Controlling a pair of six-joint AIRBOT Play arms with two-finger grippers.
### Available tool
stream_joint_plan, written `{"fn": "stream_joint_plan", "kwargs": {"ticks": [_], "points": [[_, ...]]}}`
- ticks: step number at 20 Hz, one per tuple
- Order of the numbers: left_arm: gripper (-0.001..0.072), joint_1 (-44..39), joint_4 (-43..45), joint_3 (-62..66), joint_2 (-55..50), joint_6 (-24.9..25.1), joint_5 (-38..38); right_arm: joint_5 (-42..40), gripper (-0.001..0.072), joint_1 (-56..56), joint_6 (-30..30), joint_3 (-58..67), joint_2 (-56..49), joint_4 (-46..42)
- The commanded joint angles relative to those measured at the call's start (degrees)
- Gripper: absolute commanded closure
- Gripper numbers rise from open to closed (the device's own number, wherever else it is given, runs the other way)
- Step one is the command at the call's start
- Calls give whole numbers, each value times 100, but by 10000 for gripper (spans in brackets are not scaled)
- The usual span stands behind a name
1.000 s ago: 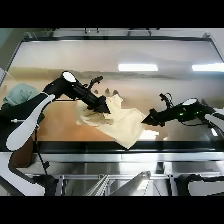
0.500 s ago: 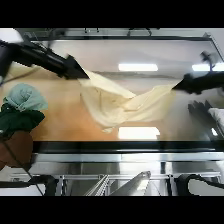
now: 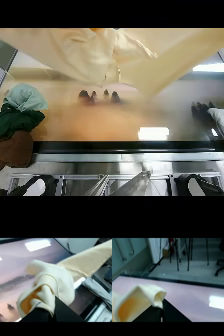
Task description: Fold the shirts.
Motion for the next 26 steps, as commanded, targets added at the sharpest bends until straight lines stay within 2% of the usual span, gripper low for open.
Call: {"fn": "stream_joint_plan", "kwargs": {"ticks": [1, 4, 7, 9, 12, 13, 14, 15, 16, 19, 20, 23, 26], "points": [[682, 710, -92, -343, 378, 17, 72, -310, 698, 101, -166, 7, 168, -168], [682, 247, -57, -1399, 33, 87, -90, 46, 698, 763, -170, -223, -901, -205], [684, -651, 669, -2564, -610, 544, 33, 81, 698, 1447, -162, -442, -2297, -750], [684, -1202, 1434, -3150, -1187, 758, 479, -59, 698, 1628, -162, -439, -3198, -841], [679, -1585, 2214, -3410, -2190, 754, 1377, -214, 698, 1652, 79, -437, -4422, -841], [487, -1578, 2197, -3355, -2485, 752, 1519, -184, 688, 1626, 98, -437, -4712, -841], [308, -1547, 2212, -3200, -2791, 750, 1530, -101, 534, 1565, 105, -437, -4927, -839], [138, -1488, 2210, -3014, -3040, 741, 1447, -31, 310, 1488, 234, -437, -5056, -841], [-6, -1386, 2208, -2789, -3276, 579, 1246, 133, 176, 1357, 313, -437, -5110, -841], [-5, -1156, 2212, -2256, -3724, 81, 317, 1169, 181, 769, 315, -439, -5069, -911], [-4, -1152, 2212, -2306, -3748, 17, 247, 1602, 182, 564, 391, -485, -5071, -1106], [-3, -1486, 2210, -2907, -3742, 68, 494, 2256, 184, 212, 614, -1353, -5023, -1366], [-3, -2076, 2205, -3563, -3748, 254, 1327, 2087, 184, 234, 605, -2726, -4996, -1379]]}}
